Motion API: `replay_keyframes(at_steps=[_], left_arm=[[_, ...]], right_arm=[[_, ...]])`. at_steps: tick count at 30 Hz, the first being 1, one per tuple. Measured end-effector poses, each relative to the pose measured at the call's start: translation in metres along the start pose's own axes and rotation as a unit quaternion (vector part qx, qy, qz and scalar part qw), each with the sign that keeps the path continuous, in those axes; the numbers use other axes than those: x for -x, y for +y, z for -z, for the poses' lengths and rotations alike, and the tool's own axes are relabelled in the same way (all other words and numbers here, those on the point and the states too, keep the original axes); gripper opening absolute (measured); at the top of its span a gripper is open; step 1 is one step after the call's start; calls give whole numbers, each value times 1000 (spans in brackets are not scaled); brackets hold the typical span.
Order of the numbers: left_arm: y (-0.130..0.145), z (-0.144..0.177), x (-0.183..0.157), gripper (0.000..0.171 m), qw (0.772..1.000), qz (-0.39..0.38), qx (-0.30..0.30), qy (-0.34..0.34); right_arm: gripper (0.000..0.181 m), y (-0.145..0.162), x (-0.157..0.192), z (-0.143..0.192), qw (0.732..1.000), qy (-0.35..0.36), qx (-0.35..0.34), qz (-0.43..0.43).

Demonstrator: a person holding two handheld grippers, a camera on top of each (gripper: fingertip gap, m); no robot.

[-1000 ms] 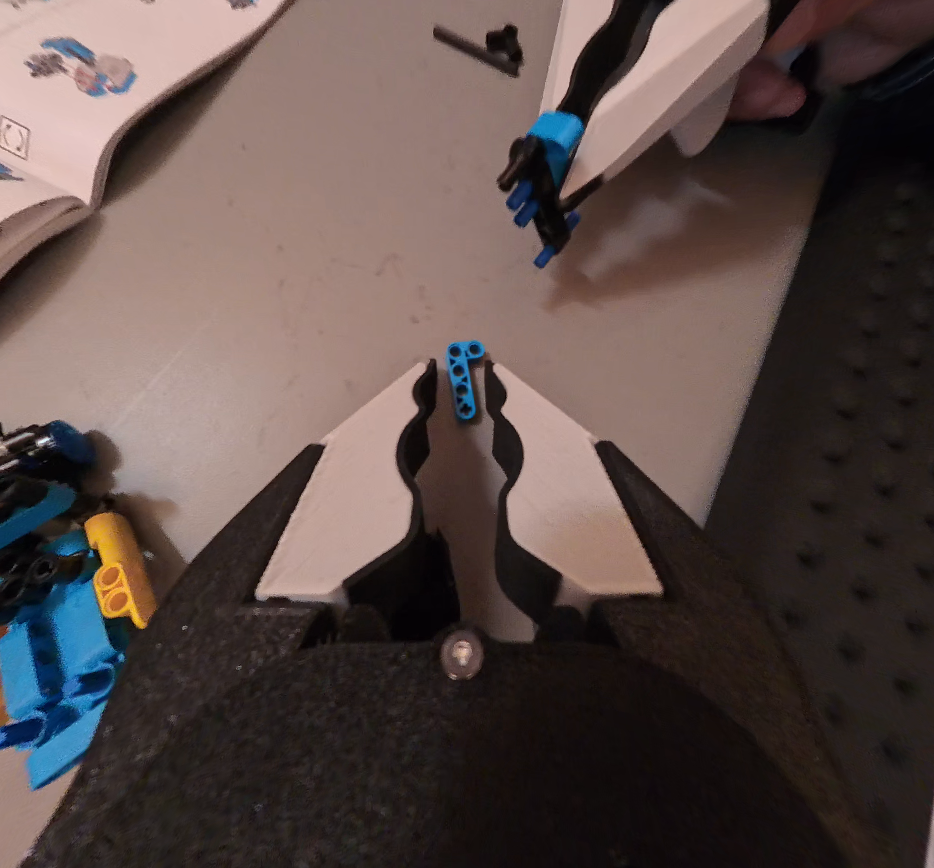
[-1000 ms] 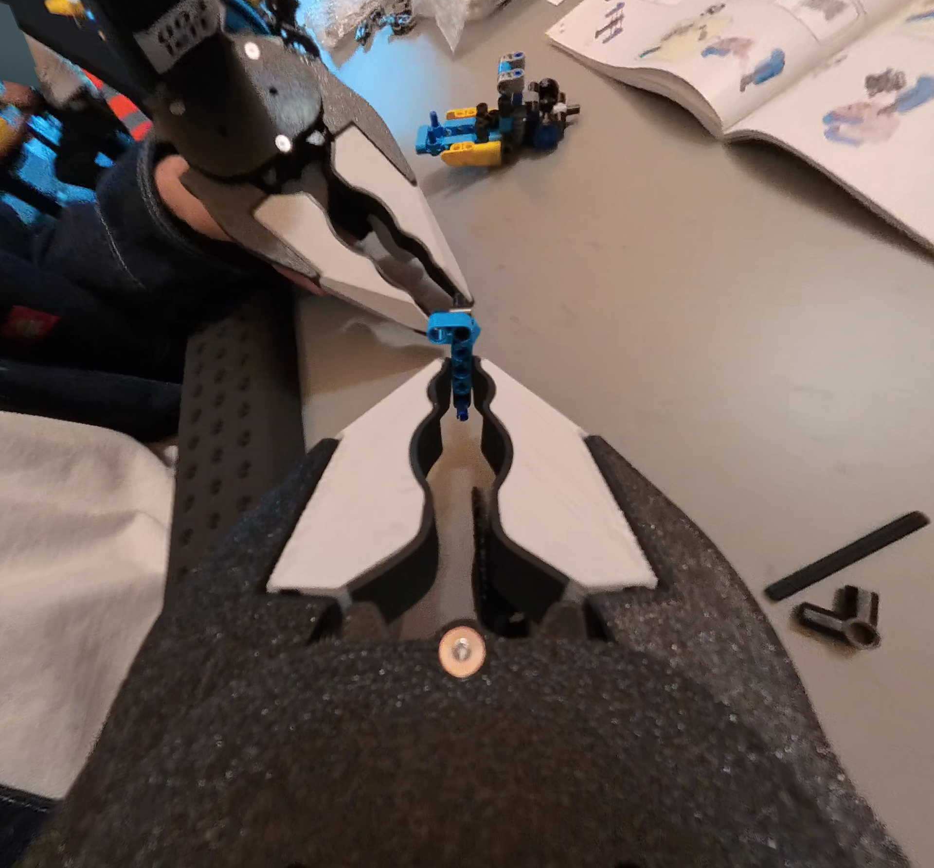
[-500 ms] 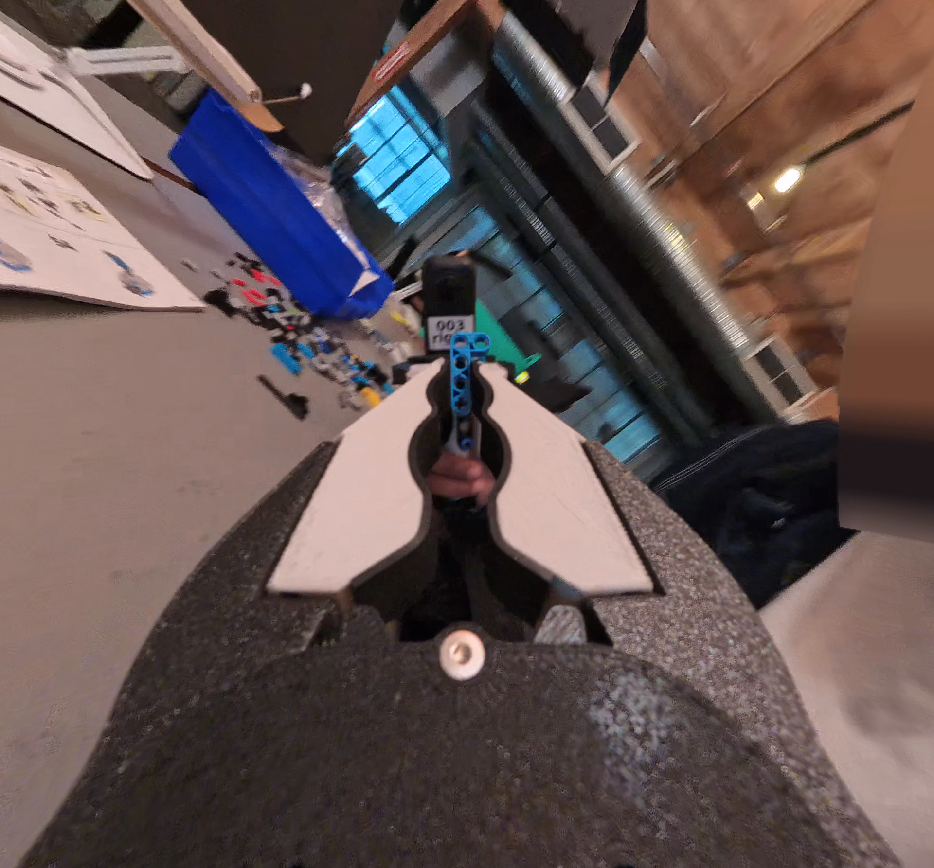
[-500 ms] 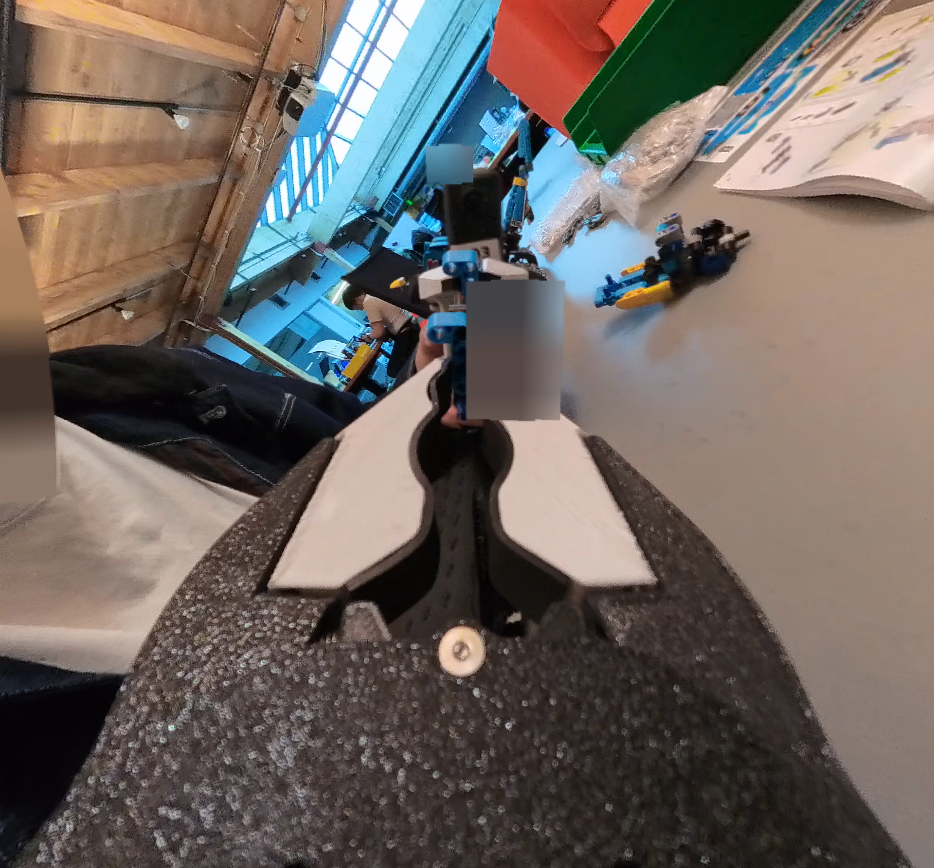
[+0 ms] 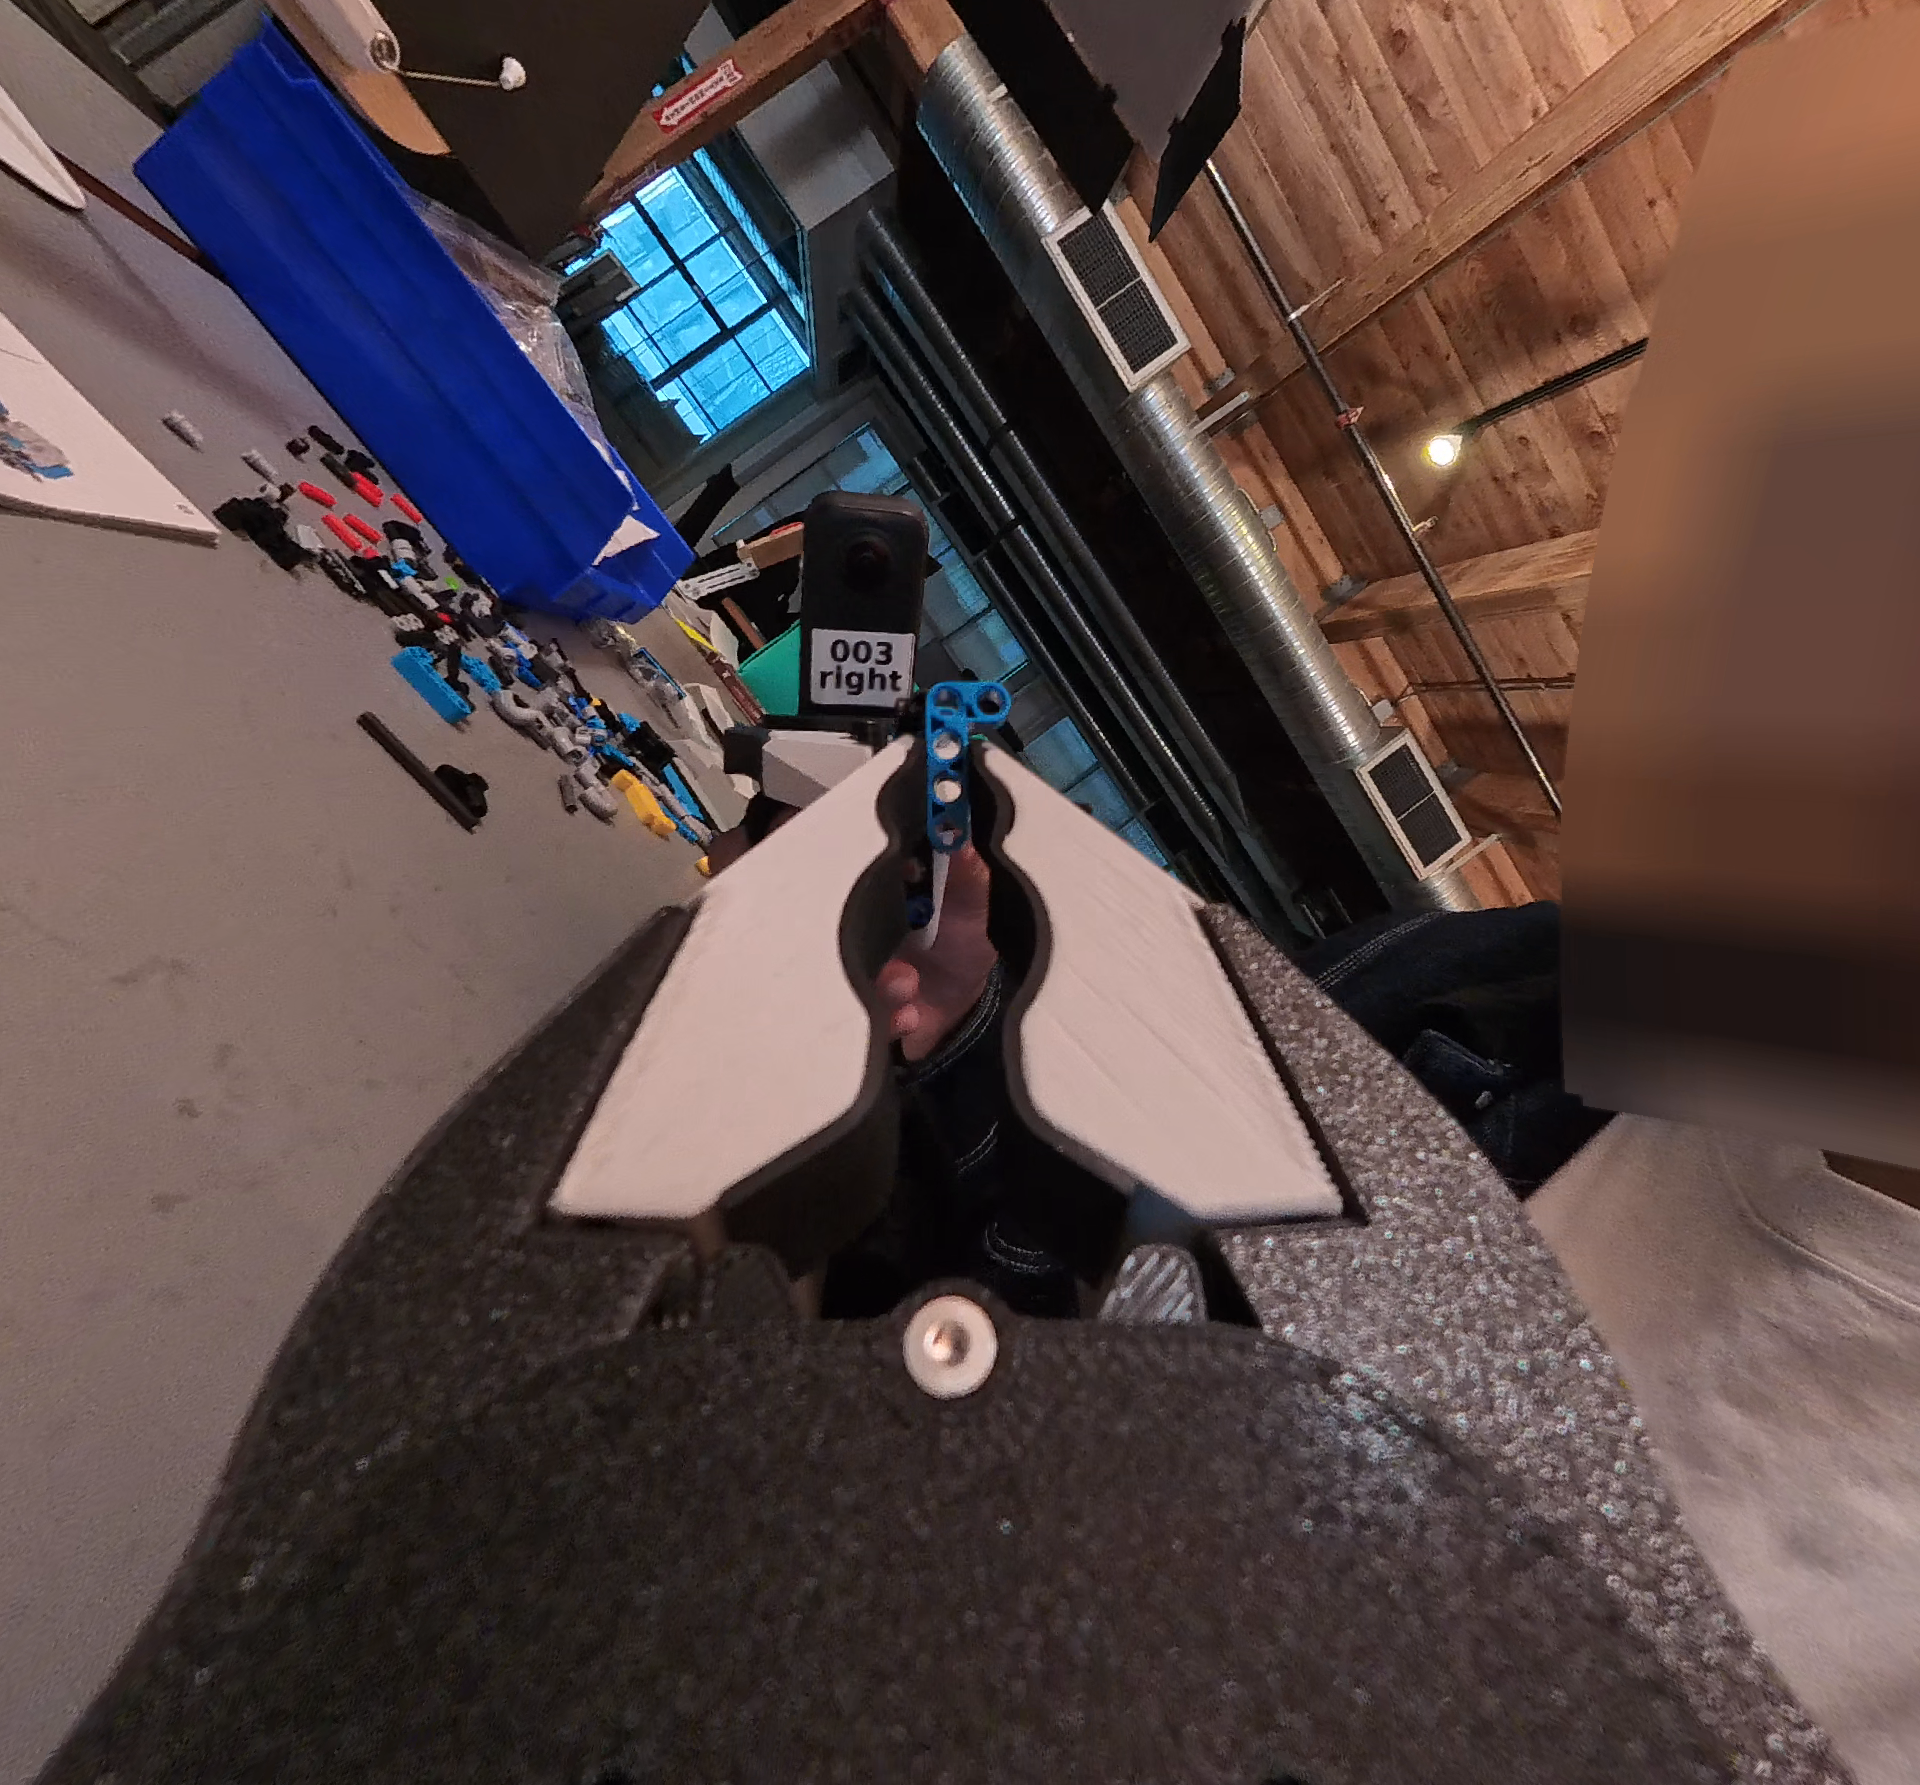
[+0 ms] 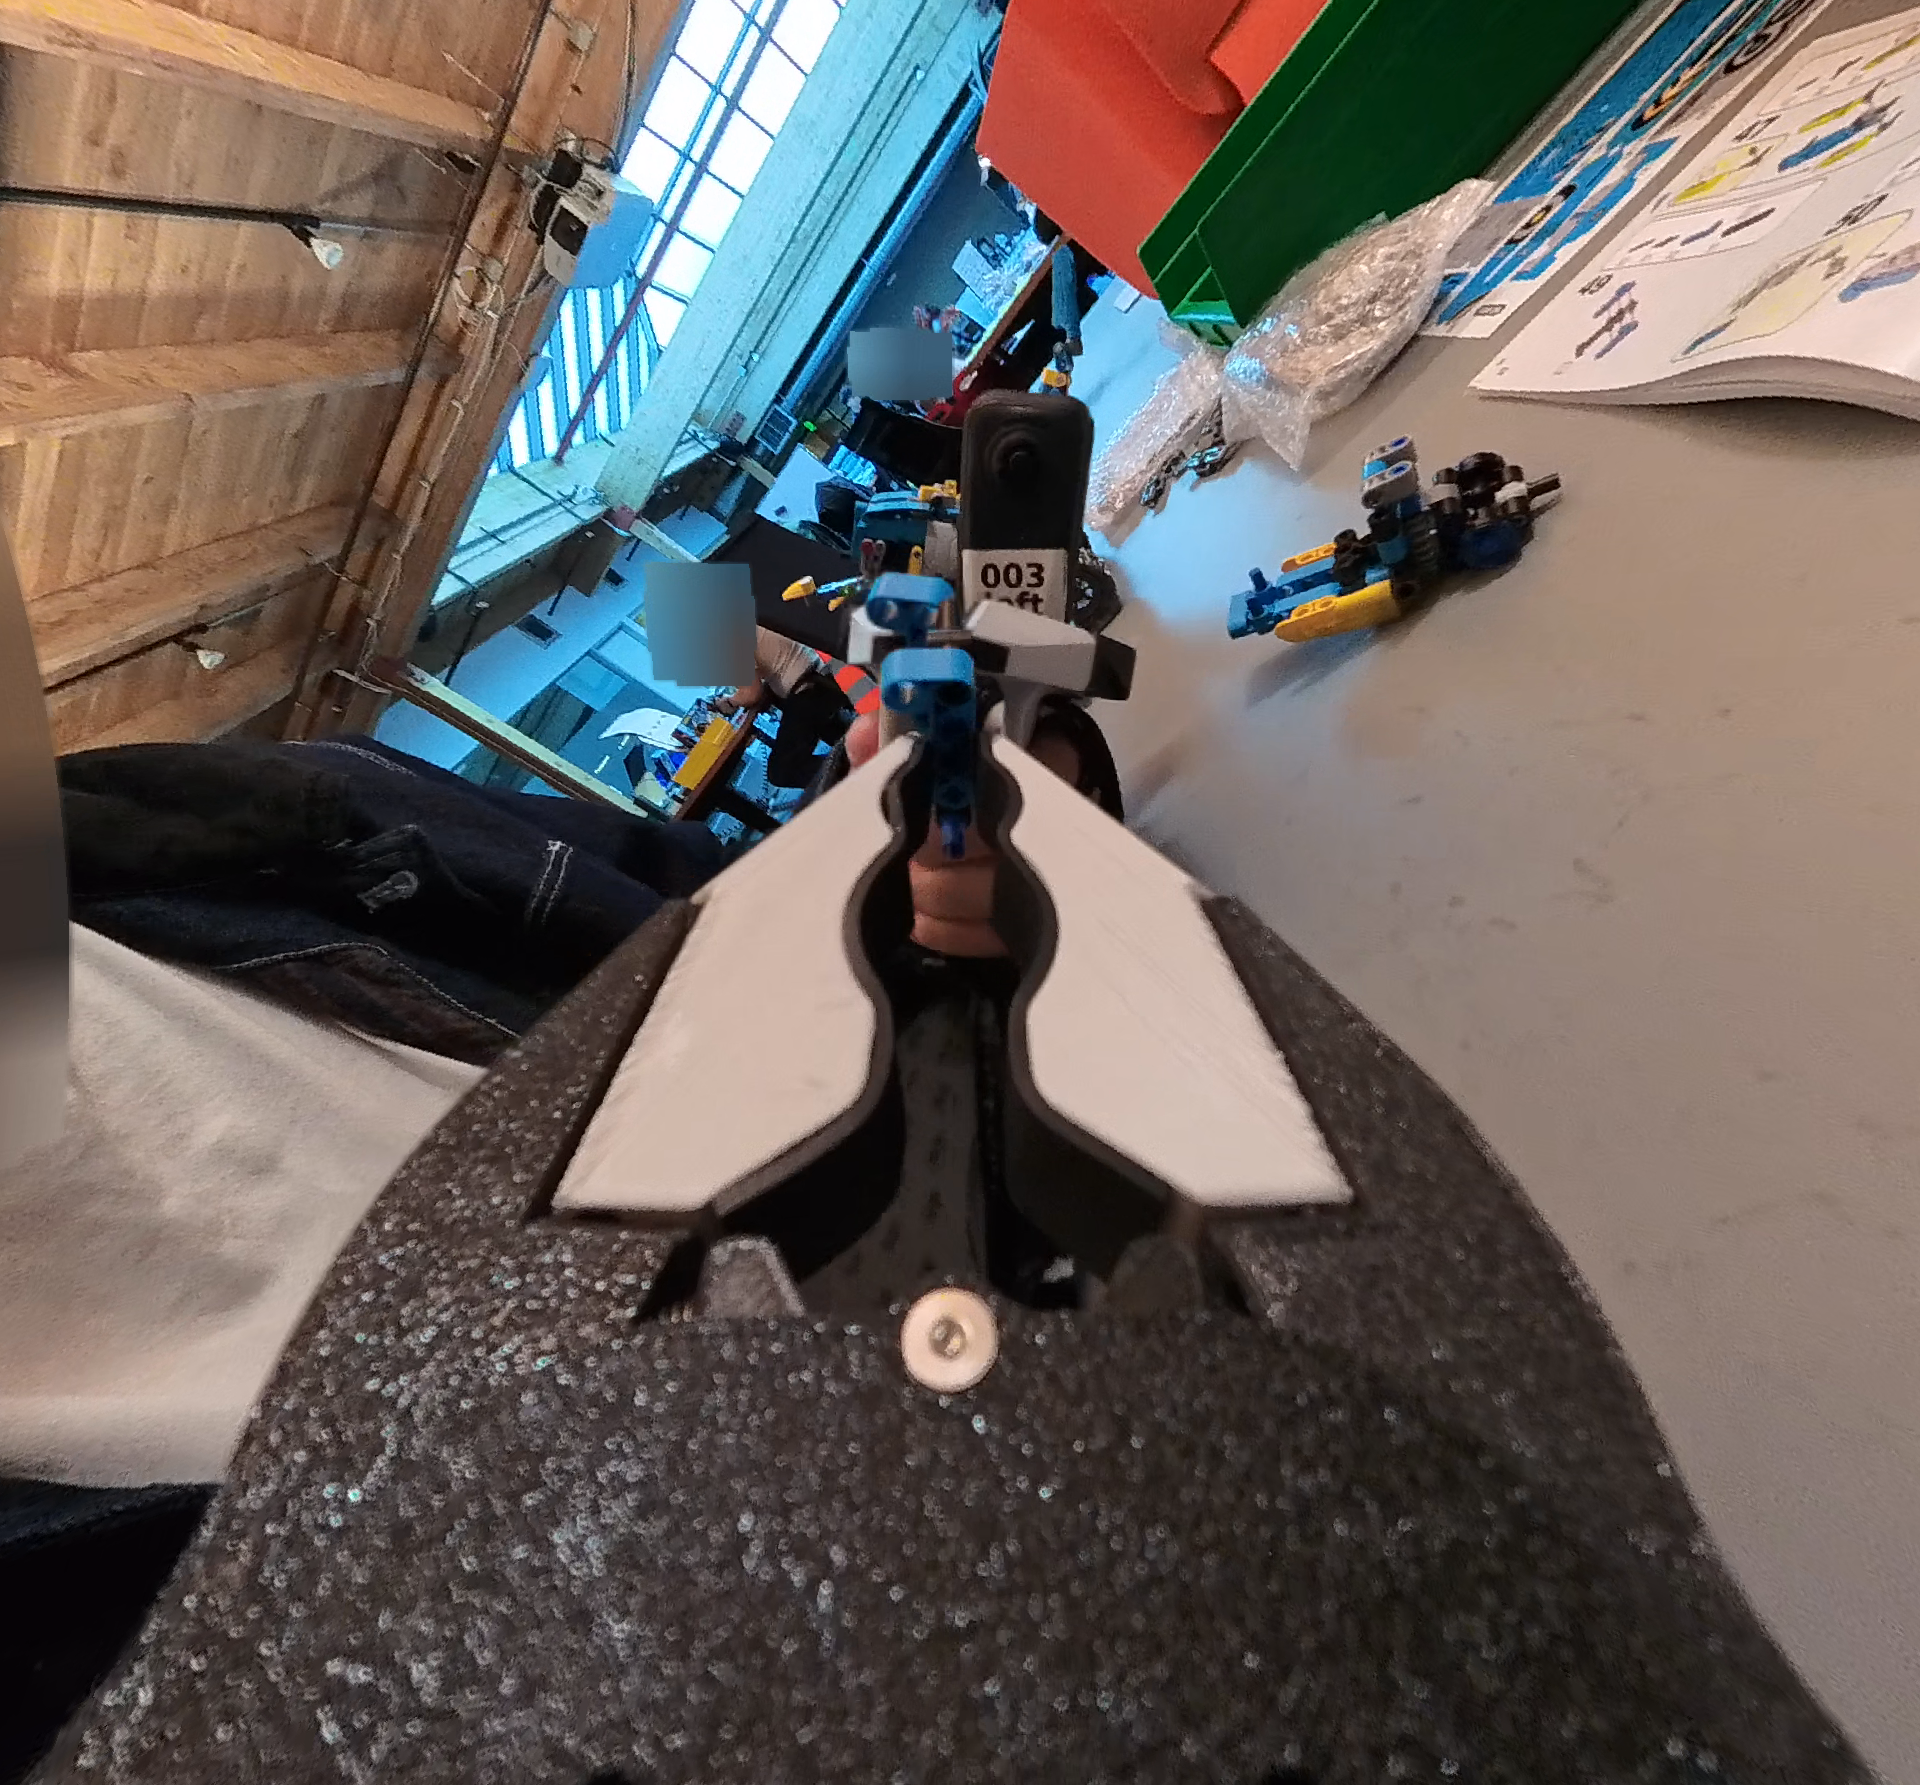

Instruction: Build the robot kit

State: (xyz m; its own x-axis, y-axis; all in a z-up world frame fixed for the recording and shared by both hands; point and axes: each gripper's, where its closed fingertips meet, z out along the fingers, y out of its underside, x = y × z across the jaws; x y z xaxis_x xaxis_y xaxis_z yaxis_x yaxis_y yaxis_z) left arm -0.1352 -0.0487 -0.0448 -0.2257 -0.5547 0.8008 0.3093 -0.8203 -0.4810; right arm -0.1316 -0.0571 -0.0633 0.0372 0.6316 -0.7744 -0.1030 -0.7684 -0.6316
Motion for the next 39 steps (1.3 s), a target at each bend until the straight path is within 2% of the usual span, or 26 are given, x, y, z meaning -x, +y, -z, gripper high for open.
replay_keyframes(at_steps=[4,7,23,26,29,31,34,39], left_arm=[[-4,1,7,7,1000,-8,-13,-22],[-4,1,1,7,1000,-3,-14,-4],[3,0,8,7,999,-26,8,-30],[2,0,6,7,1000,-18,2,-23],[12,-5,7,7,999,-24,25,-29],[10,-5,10,7,998,-40,14,-46],[12,-4,8,7,999,-33,20,-37],[18,-2,9,6,996,-54,57,-47]], right_arm=[[7,0,4,-3,1000,-17,-4,-14],[7,0,1,-3,1000,-4,-4,-9],[7,5,-2,-2,1000,0,15,-8],[7,-1,0,0,1000,1,-4,5],[6,-17,0,7,999,10,-50,19],[7,-10,-2,7,999,13,-24,17],[7,-10,1,7,999,16,-20,36],[7,-3,0,6,998,18,13,54]])
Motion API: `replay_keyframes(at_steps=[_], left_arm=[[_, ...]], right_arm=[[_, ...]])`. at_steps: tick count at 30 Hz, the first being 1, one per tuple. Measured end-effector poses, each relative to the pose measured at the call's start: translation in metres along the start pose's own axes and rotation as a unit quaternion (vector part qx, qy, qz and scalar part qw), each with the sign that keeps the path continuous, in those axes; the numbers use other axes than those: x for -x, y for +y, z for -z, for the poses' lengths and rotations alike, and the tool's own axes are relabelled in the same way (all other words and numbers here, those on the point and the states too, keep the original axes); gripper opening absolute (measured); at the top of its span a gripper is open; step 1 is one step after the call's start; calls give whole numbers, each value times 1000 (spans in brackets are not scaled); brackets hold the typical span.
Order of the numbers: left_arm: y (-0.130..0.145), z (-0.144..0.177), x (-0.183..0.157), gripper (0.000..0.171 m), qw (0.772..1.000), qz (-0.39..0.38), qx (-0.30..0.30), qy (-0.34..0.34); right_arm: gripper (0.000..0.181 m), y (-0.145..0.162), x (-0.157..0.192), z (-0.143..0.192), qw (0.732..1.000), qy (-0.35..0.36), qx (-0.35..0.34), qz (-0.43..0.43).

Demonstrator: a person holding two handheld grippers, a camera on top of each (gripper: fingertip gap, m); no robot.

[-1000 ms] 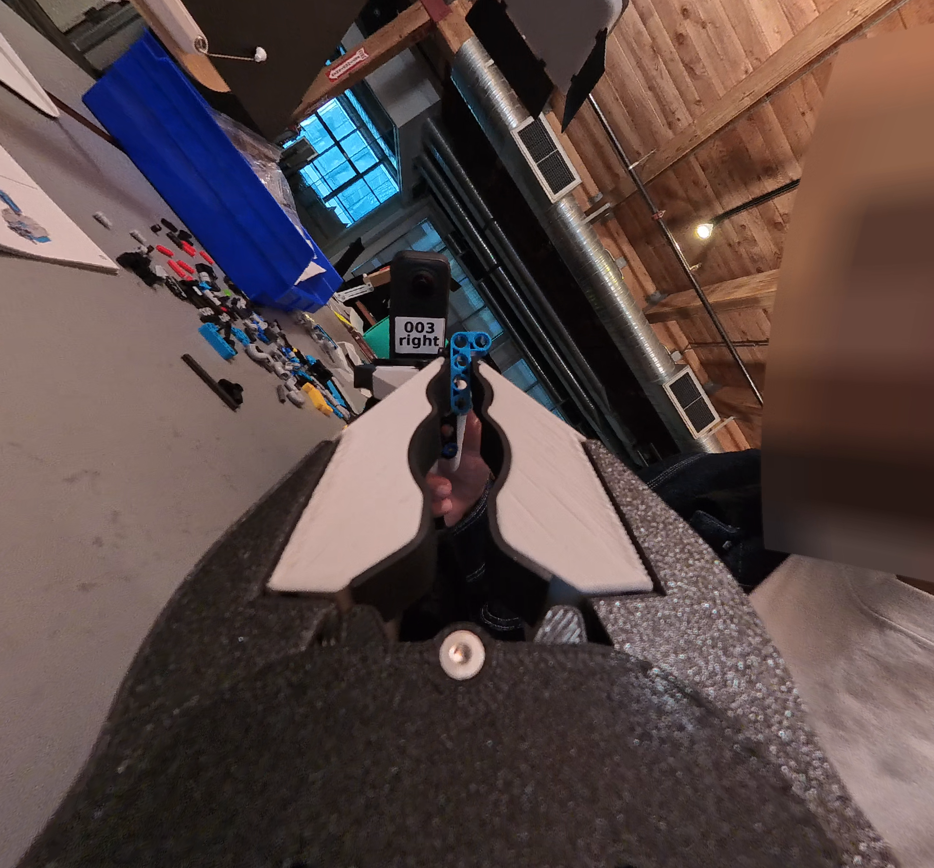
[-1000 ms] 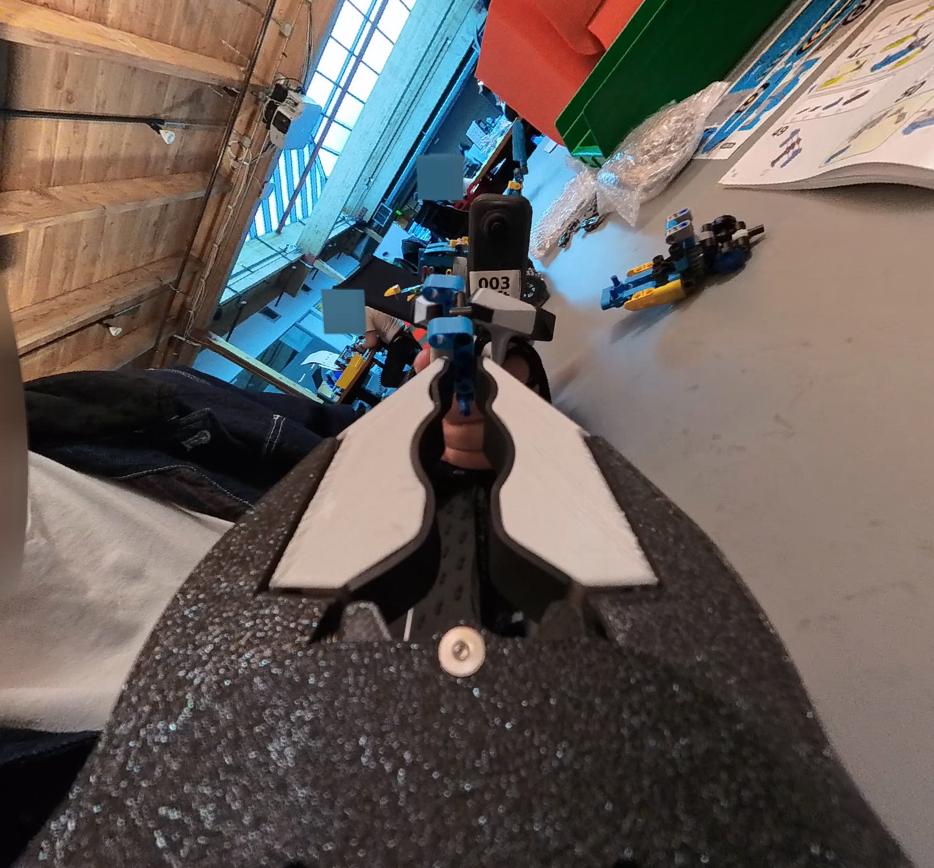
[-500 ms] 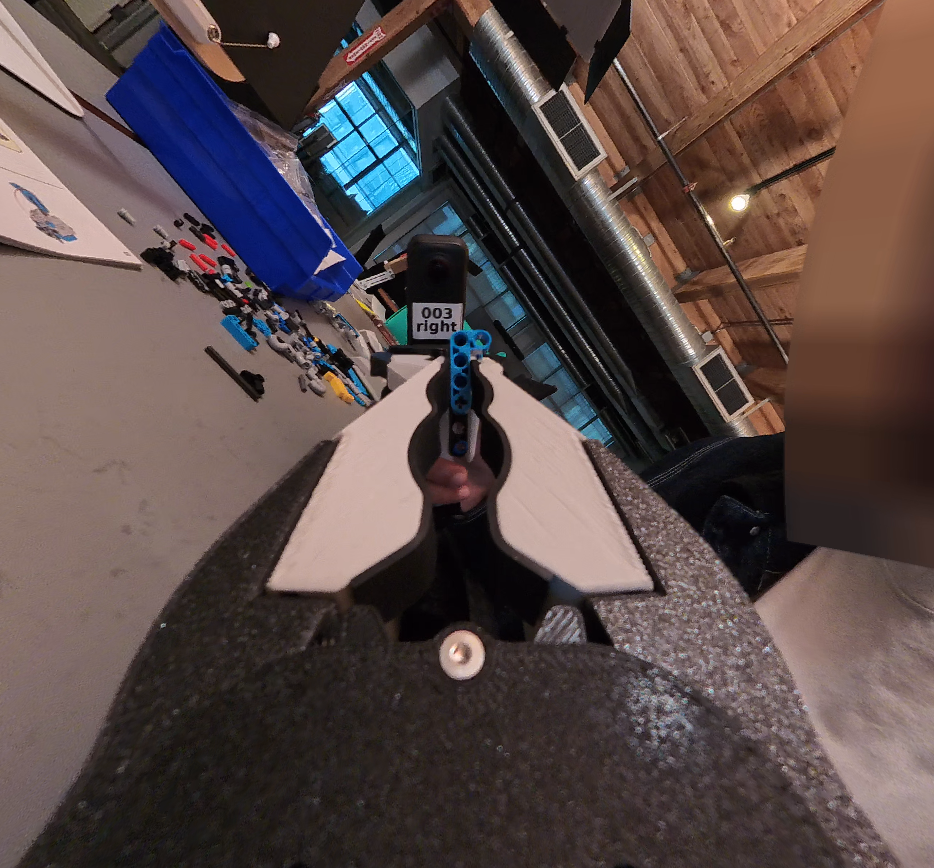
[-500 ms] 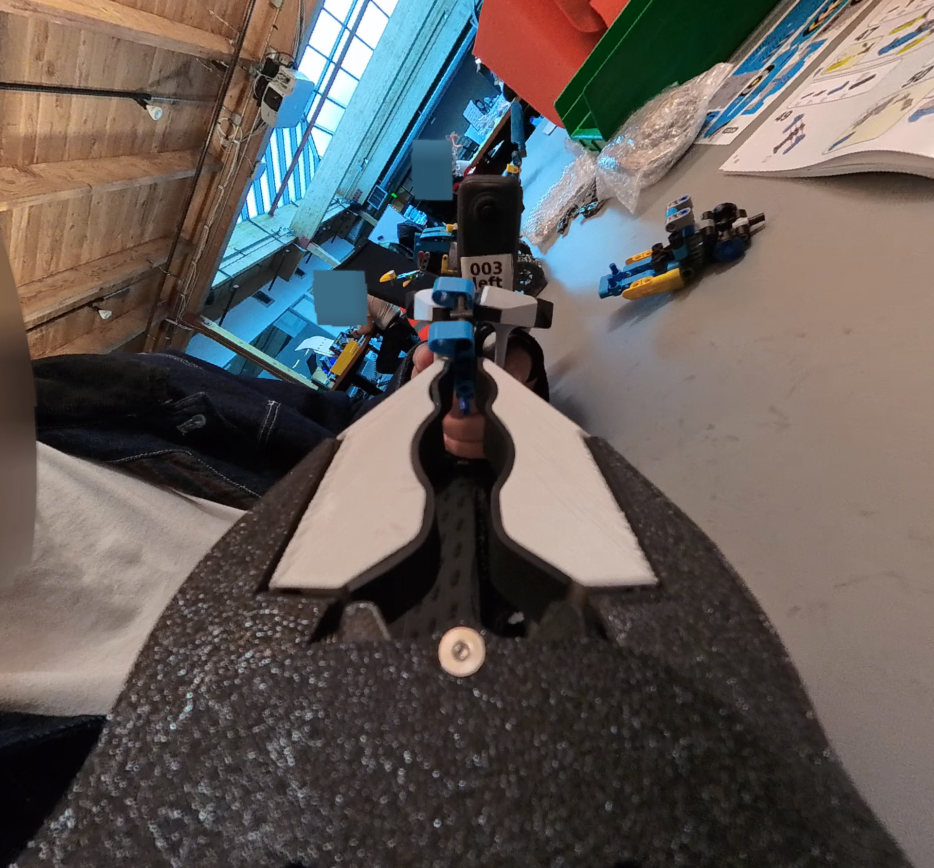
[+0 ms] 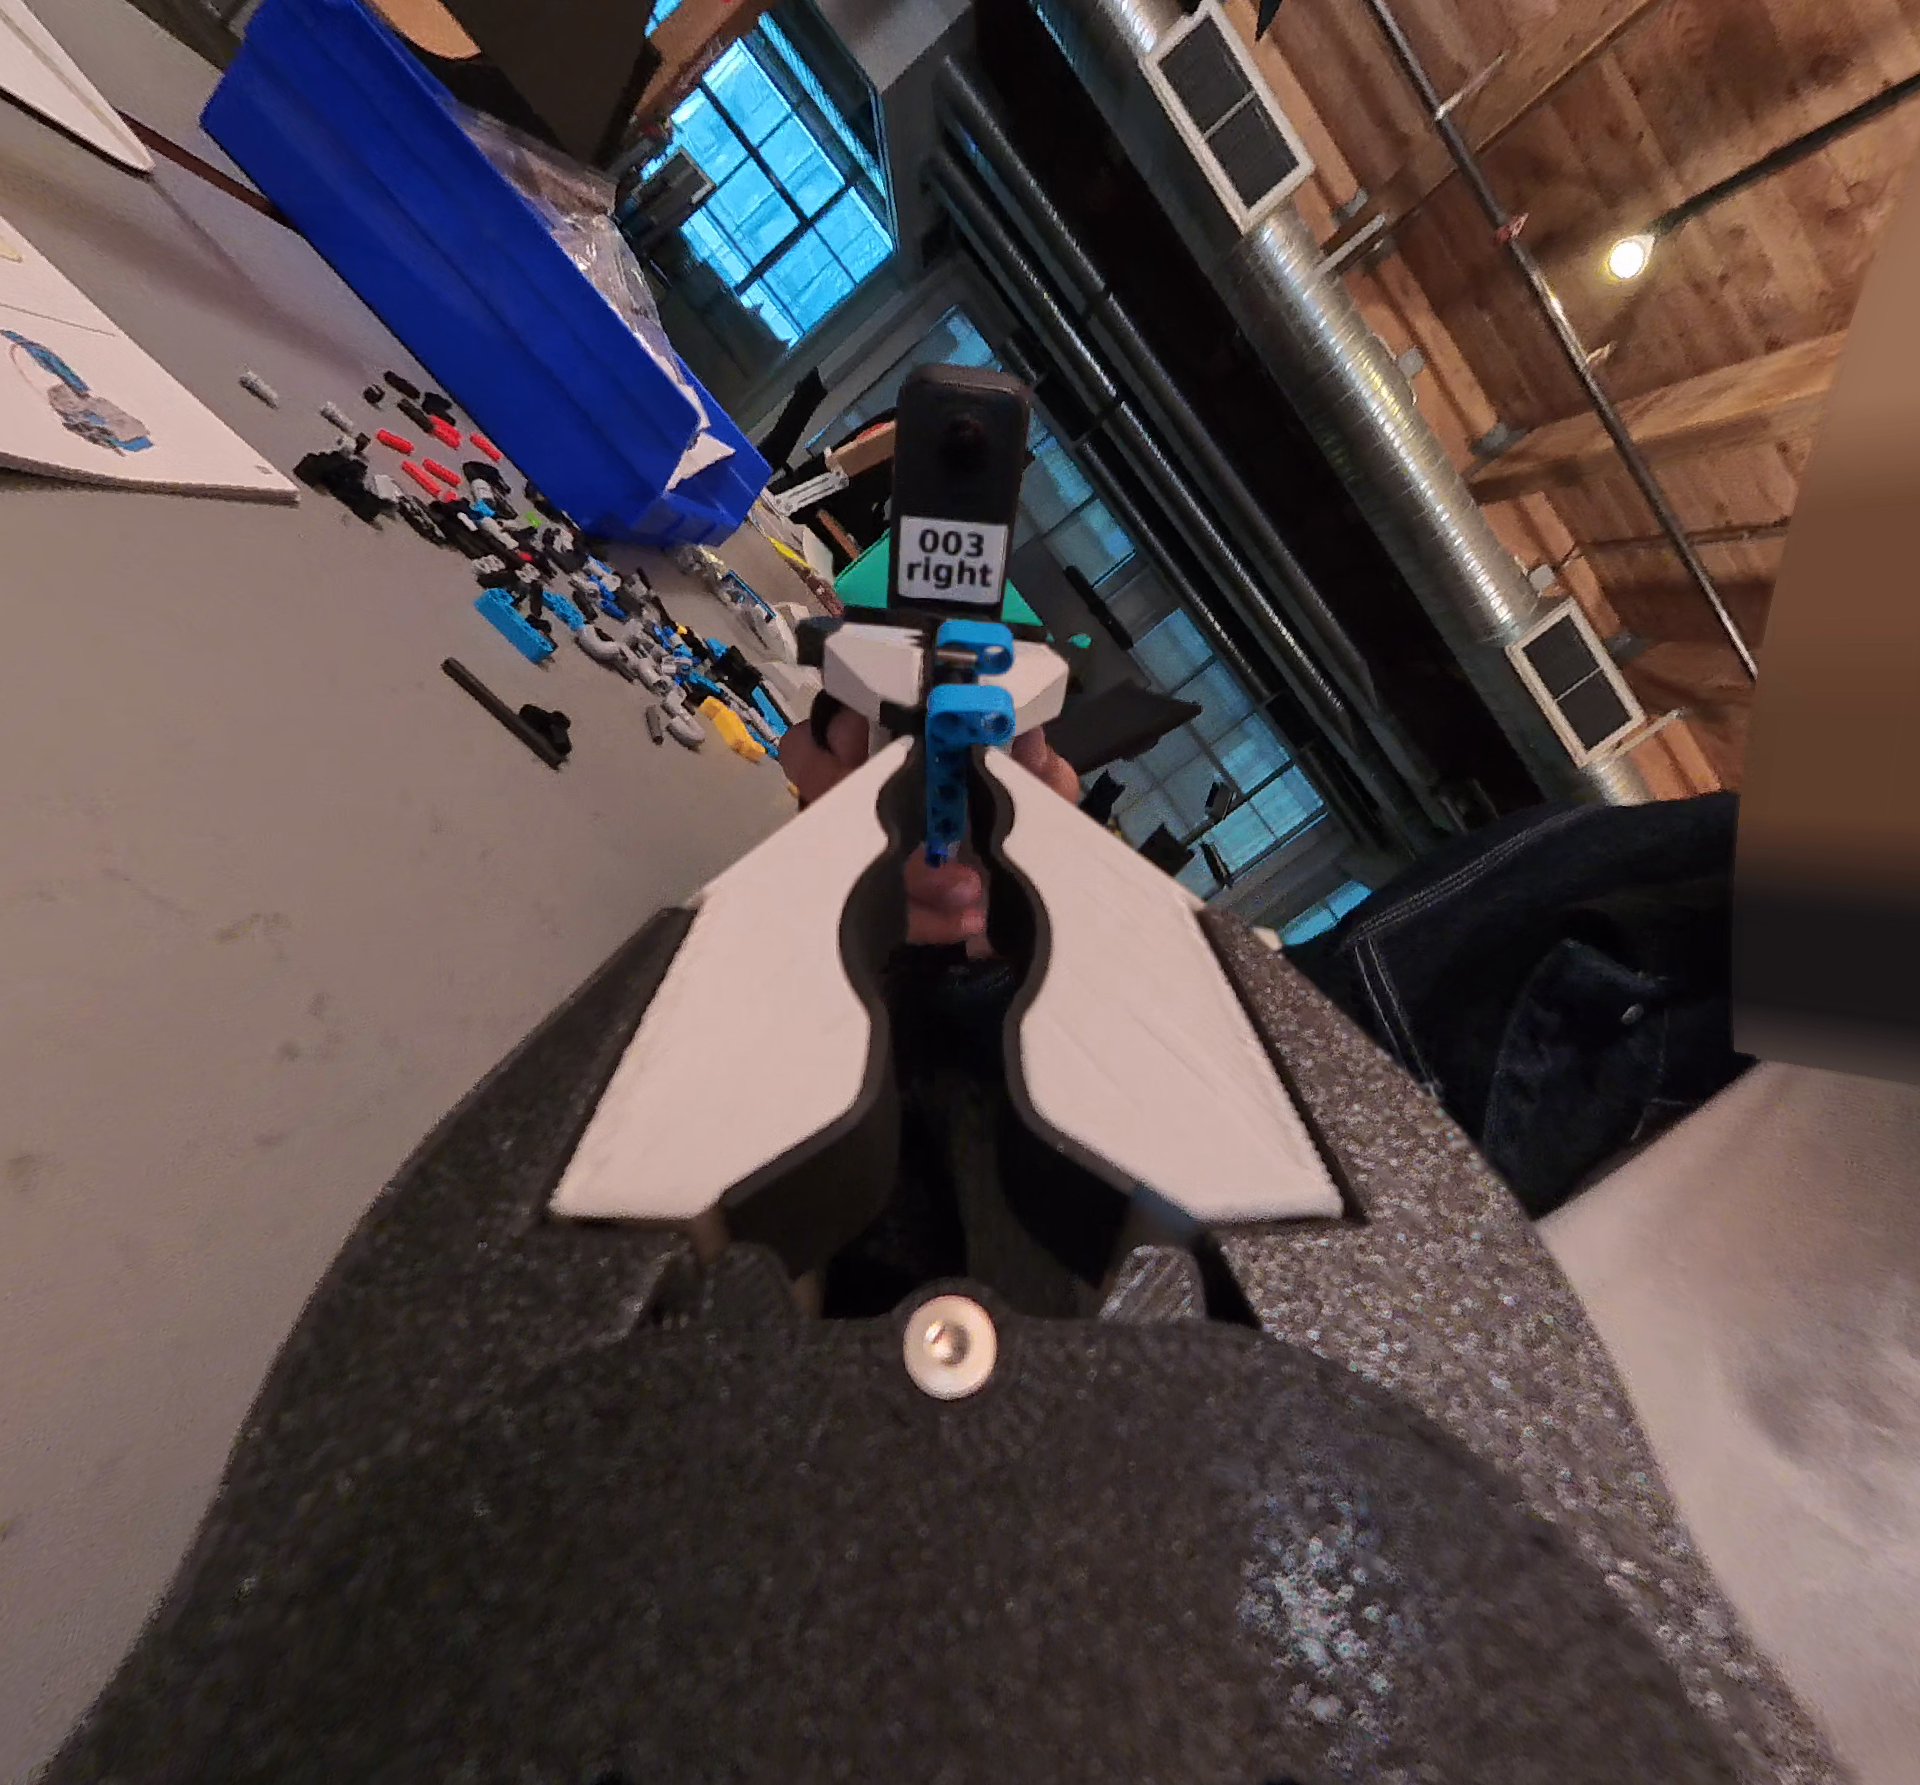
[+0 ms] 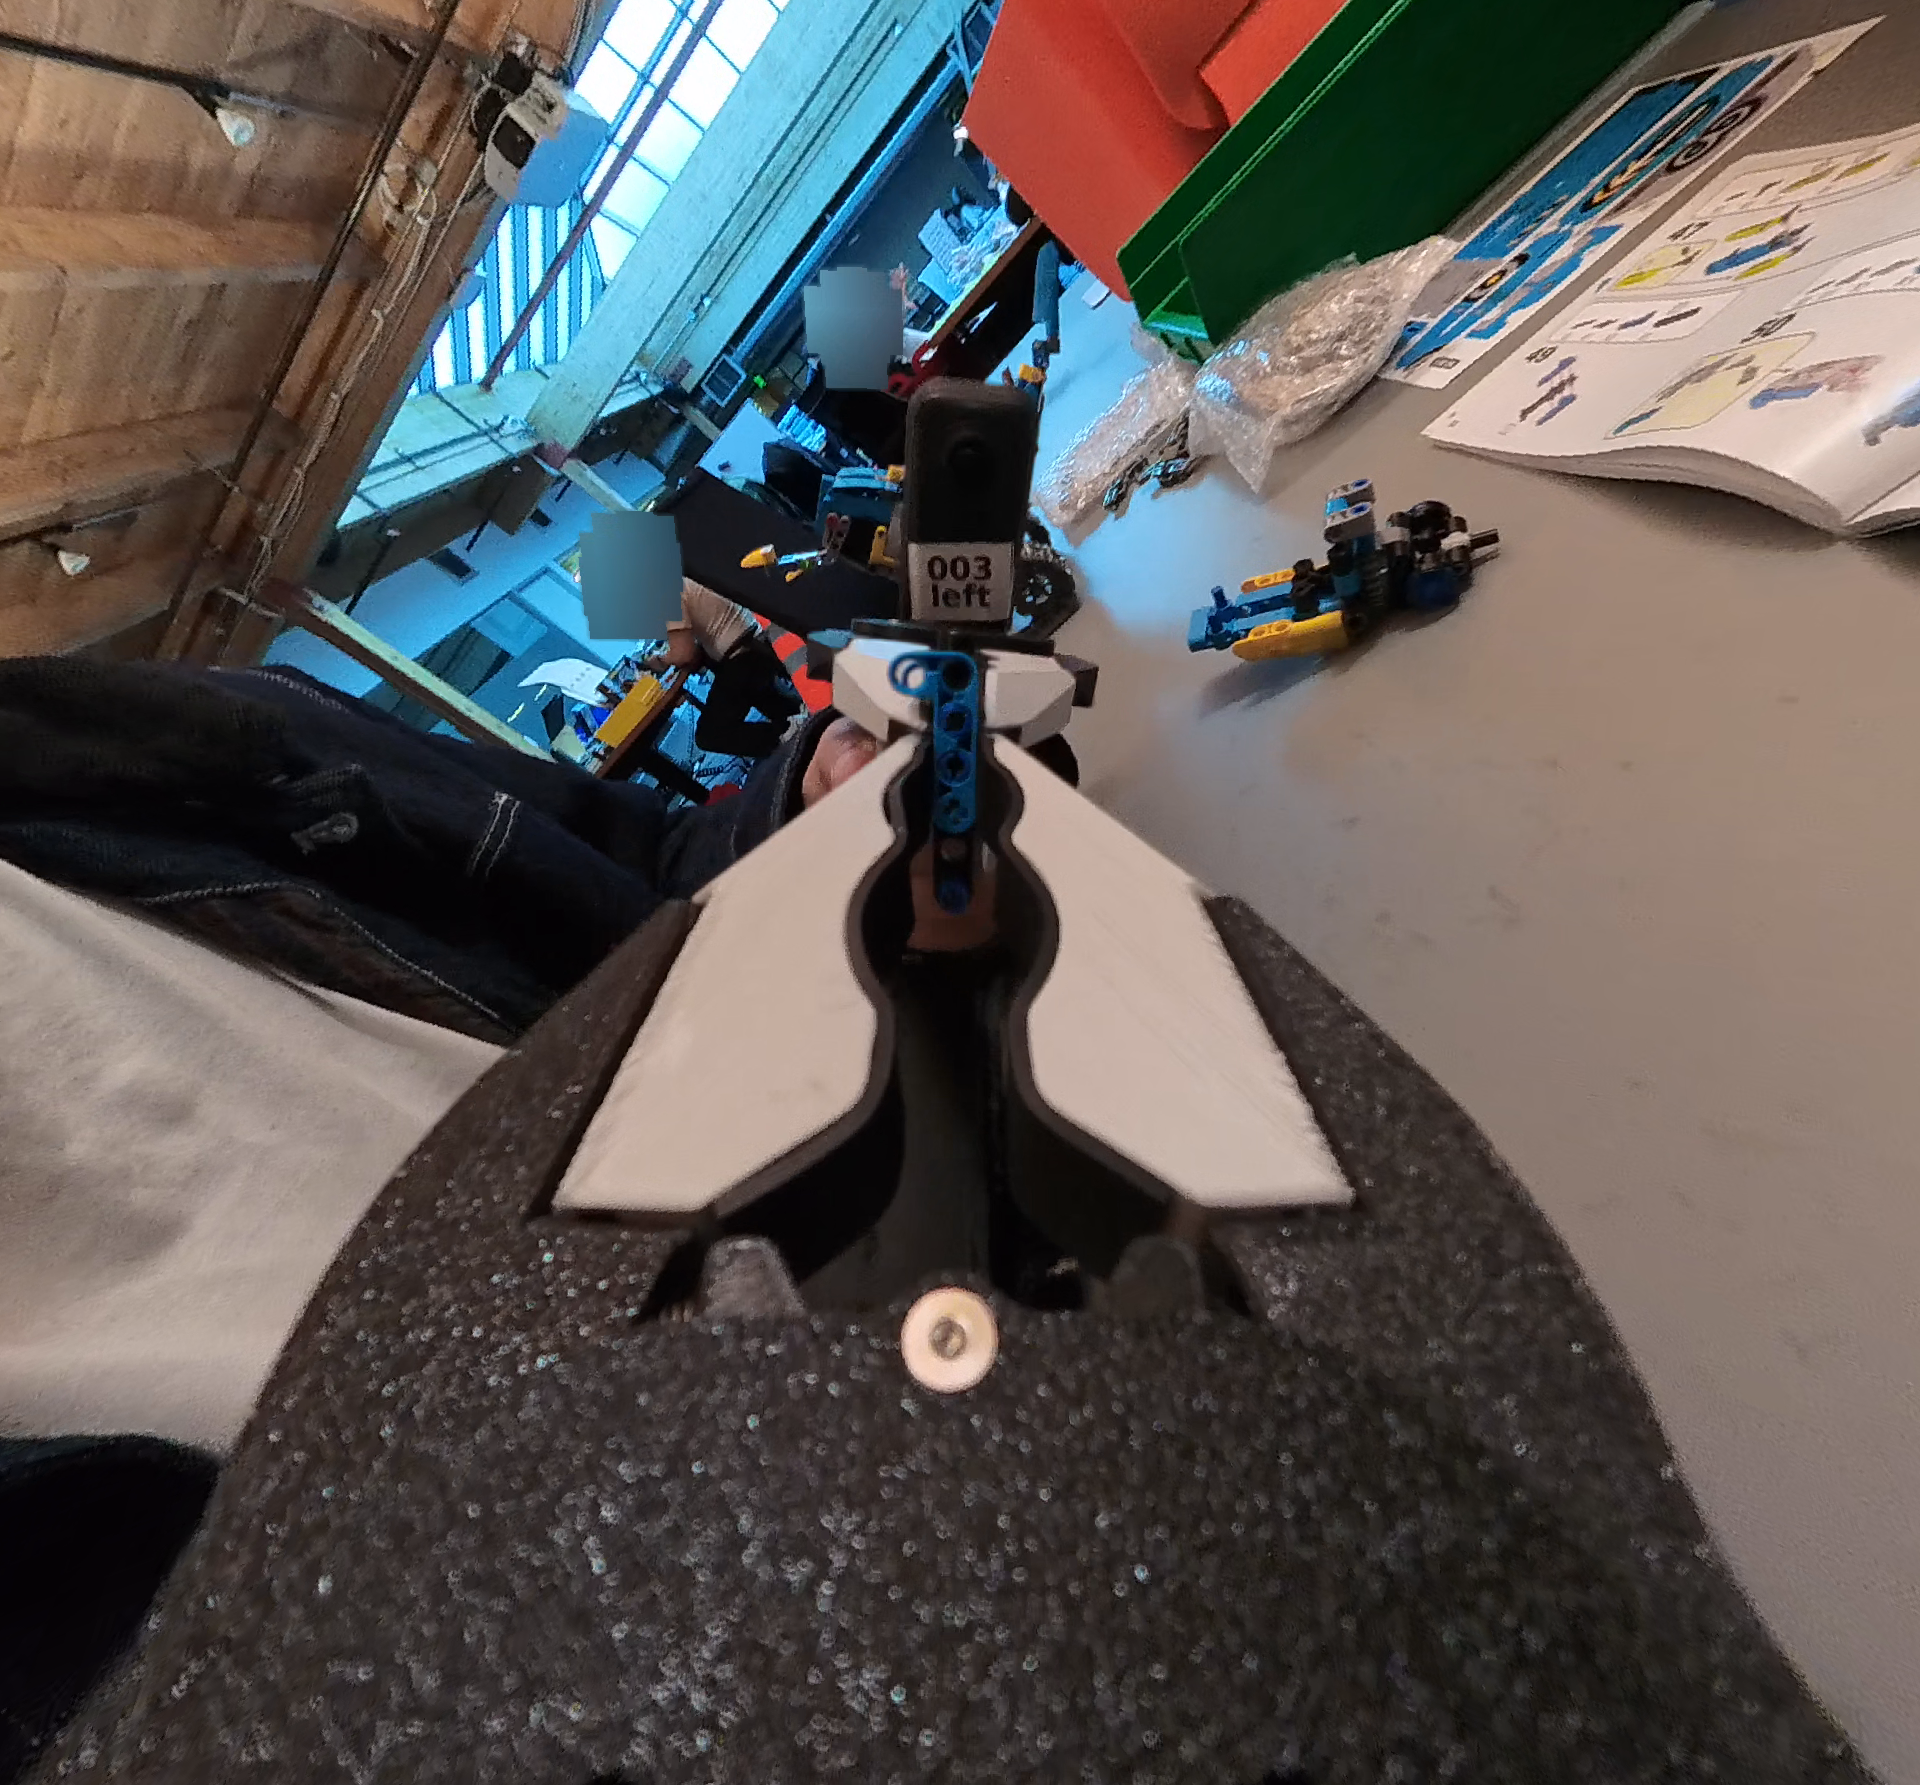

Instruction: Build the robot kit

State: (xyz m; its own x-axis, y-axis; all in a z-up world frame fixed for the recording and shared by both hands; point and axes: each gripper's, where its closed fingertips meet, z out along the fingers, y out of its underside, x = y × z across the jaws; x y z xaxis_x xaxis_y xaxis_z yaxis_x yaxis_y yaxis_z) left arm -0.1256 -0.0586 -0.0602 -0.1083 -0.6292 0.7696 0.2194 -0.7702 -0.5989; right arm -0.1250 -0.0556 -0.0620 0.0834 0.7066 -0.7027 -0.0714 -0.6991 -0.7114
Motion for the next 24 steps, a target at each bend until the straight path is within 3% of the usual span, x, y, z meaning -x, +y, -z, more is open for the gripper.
replay_keyframes(at_steps=[6,10,14,17,21,24], left_arm=[[8,2,-6,7,997,-50,52,0],[9,2,-9,6,998,-38,53,16],[13,3,-8,6,997,-37,67,16],[13,3,-11,6,997,-23,65,32],[11,2,-5,5,998,36,46,40],[11,3,8,5,999,10,45,-9]], right_arm=[[7,10,7,-6,998,-41,21,-32],[6,11,10,-6,999,-15,34,21],[7,15,9,-6,996,-50,38,-62],[6,16,13,-5,996,-52,44,-54],[6,17,5,-5,999,-7,47,-21],[6,18,-8,-6,998,41,42,-20]])
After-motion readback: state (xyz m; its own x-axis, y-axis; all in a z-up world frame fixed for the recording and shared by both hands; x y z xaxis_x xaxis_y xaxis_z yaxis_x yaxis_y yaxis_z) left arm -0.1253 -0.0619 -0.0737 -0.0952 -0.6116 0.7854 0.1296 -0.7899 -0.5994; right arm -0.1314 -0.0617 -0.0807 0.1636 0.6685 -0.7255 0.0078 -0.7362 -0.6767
